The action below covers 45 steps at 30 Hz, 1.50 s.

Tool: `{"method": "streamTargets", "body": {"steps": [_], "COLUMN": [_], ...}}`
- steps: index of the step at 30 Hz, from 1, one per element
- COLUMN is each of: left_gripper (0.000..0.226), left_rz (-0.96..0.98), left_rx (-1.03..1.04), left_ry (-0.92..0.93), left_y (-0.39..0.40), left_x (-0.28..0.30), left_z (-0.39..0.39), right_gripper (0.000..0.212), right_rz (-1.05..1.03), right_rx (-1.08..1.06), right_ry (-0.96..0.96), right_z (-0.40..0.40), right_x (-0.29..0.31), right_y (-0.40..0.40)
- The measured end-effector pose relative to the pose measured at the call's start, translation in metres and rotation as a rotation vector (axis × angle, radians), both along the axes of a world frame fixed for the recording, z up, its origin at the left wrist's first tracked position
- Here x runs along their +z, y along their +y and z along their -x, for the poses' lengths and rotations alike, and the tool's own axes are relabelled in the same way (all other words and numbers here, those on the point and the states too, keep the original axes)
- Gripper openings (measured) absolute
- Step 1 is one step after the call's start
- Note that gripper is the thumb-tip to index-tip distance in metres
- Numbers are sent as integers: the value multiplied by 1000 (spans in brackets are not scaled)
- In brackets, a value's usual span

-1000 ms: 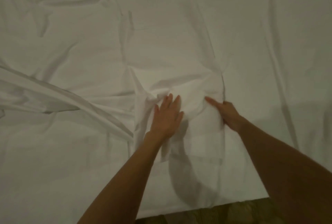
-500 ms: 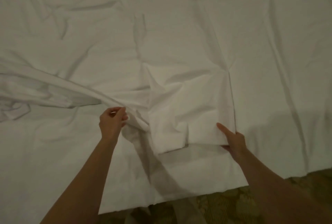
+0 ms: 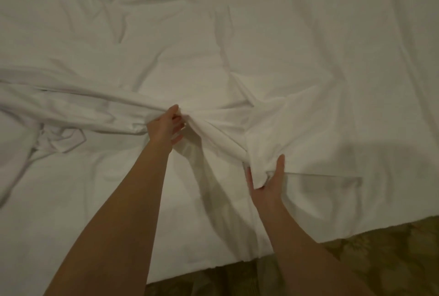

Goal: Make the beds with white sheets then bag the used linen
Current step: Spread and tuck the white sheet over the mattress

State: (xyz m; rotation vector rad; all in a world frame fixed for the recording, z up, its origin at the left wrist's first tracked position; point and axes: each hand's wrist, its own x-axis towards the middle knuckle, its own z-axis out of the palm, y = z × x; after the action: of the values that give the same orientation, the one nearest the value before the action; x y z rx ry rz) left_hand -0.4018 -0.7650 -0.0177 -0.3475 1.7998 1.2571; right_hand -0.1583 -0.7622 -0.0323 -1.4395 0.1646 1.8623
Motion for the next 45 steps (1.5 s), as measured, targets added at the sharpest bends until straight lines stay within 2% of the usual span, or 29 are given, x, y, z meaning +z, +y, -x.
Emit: {"method": "streamTargets", "body": {"steps": [2,3,5,6,7,9,12,14,18,20,22,24,26,29,31,32,37,41,45], "left_gripper": [15,9,4,3,3,3,8,12,10,17,13,7,20,27,52,57,34,3,5], "left_rz": [1,-7,-65,-106,-142,-191,-199,-185,-138,-103,-103,-131,-210,-335,-312,-287,-114,8,100], "left_rx": [-37,-39,-18,-16,-23,-23,10,33,44,125,180,203,258,294,335,359,387,371,381], "left_ry": [-6,-13,-37,-45,-47,-66,-102,-126,-189,-224,-257,-279,-303,-449,-487,-469,-213,-130,-104], "left_y": [1,0,-6,-12,-19,-37,-70,-92,-136,-156,-172,-175,-163,-133,-119,-116,-120,-149,-158], "left_x": [-3,-5,-9,-9,-10,-11,-13,-18,-26,-28,-29,-31,-29,-19,-20,-21,-30,-31,-32], "left_z": [8,11,12,12,11,6,1,-1,-26,-40,-51,-53,-52,-47,-48,-50,-62,-79,-87], "right_gripper": [73,65,25,16,15,30,41,40,21,26,28,33,42,45,44,42,31,24,19], "right_rz": [44,48,61,80,81,51,20,21,52,79,89,69,84,134,147,154,186,210,251], "right_rx": [-27,-8,40,66,85,90,-17,-68,-114,-136,-115,8,128,181,185,210,312,393,372], "right_ry": [52,56,96,74,31,-71,-106,-174,-333,-379,-339,-232,-185,-185,-225,-254,-278,-329,-290], "right_z": [19,28,43,49,54,62,73,76,61,53,48,49,51,52,52,50,43,21,11], "right_x": [-1,-1,-3,-3,-3,-3,-7,-4,4,2,-1,-4,-4,-4,-3,-4,-7,-9,-16], "right_y": [-10,-14,-18,-18,-16,-14,-12,-13,-28,-40,-50,-53,-54,-49,-46,-45,-42,-49,-54]}}
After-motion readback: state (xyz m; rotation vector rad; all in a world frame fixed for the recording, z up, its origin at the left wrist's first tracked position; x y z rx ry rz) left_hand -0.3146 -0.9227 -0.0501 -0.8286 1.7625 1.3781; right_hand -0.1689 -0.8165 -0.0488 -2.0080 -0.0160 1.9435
